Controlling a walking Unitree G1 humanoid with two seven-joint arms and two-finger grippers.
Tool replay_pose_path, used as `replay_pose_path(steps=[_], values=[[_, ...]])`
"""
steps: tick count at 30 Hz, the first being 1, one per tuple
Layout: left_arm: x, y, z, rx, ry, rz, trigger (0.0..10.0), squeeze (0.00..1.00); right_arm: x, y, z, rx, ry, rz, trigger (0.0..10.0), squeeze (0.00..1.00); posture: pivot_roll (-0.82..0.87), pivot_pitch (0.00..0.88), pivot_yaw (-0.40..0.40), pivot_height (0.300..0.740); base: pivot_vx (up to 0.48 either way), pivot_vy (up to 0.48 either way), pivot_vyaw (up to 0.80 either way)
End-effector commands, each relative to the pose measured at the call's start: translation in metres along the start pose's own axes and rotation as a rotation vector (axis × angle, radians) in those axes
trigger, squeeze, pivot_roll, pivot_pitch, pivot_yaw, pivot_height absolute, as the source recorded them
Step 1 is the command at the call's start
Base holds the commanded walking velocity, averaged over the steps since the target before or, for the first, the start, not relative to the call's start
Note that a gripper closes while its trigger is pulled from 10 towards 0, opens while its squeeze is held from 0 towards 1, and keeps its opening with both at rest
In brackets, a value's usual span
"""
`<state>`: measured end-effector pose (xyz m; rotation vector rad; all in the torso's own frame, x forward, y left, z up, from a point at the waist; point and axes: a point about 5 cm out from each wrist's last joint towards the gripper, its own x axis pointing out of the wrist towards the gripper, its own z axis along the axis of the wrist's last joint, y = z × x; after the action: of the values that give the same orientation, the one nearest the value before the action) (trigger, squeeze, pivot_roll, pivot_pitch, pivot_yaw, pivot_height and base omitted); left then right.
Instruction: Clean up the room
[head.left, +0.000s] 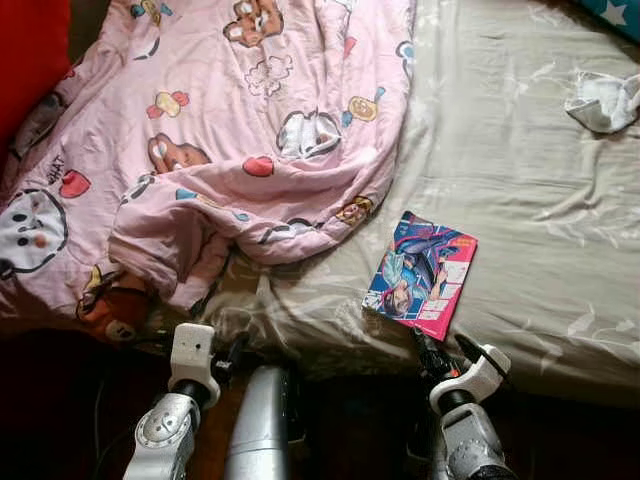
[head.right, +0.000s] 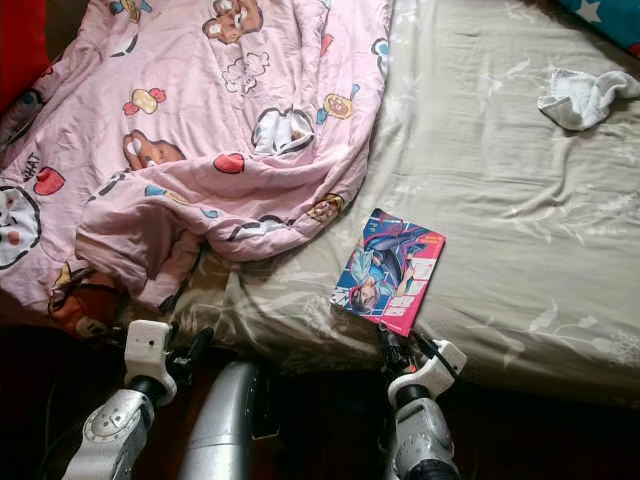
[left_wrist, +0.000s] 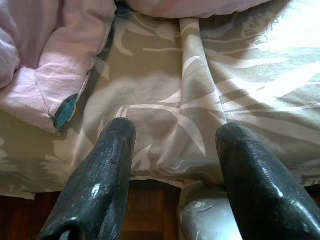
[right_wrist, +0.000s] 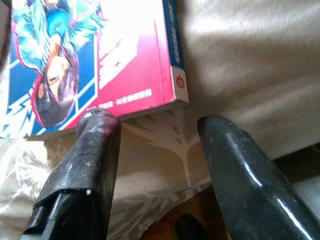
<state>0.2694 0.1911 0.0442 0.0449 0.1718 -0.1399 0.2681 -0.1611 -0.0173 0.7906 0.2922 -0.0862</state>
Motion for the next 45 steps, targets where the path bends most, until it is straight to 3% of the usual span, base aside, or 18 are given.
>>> replay_pose_path(steps=[1,12,14,15,21,24,32,39,45], values=[[-0.005,0.002,-0.013,0.004,0.049,0.008,10.0,0.0,-0.016,-0.016,-0.017,0.039,0.027,-0.047,10.0,0.0,0.05,0.3,0.12,0.601,0.0,0.0,0.0],[-0.001,0.005,-0.014,0.007,0.045,0.011,10.0,0.0,-0.024,-0.015,-0.012,0.014,-0.062,-0.017,10.0,0.0,0.04,0.274,0.112,0.601,0.0,0.0,0.0],[0.0,0.004,-0.014,0.007,0.046,0.01,10.0,0.0,-0.027,-0.017,-0.008,-0.015,-0.086,-0.031,10.0,0.0,0.04,0.268,0.11,0.601,0.0,0.0,0.0],[0.0,0.005,-0.015,0.007,0.045,0.011,10.0,0.0,-0.03,-0.02,-0.003,-0.083,-0.115,-0.041,10.0,0.0,0.04,0.264,0.109,0.601,0.0,0.0,0.0],[0.002,0.005,-0.015,0.005,0.042,0.012,10.0,0.0,-0.033,-0.018,0.014,-0.092,-0.215,-0.051,10.0,0.0,0.03,0.254,0.108,0.601,0.0,0.0,0.0],[0.003,0.005,-0.015,0.007,0.041,0.01,10.0,0.0,-0.025,-0.014,0.026,-0.136,-0.258,-0.07,10.0,0.0,0.03,0.255,0.112,0.601,0.0,0.0,0.0],[0.005,0.006,-0.014,0.014,0.035,0.006,10.0,0.0,0.007,0.01,0.05,-0.126,-0.262,-0.032,10.0,0.0,0.04,0.257,0.121,0.601,0.0,0.0,0.0],[0.004,0.006,-0.015,0.021,0.035,0.004,10.0,0.0,0.026,0.025,0.05,-0.095,-0.16,-0.028,10.0,0.0,0.05,0.266,0.124,0.601,0.0,0.0,0.0],[0.001,0.006,-0.017,0.039,0.042,-0.001,10.0,0.0,0.029,0.027,0.045,-0.038,-0.133,-0.051,10.0,0.0,0.06,0.275,0.128,0.601,0.0,0.0,0.0]])
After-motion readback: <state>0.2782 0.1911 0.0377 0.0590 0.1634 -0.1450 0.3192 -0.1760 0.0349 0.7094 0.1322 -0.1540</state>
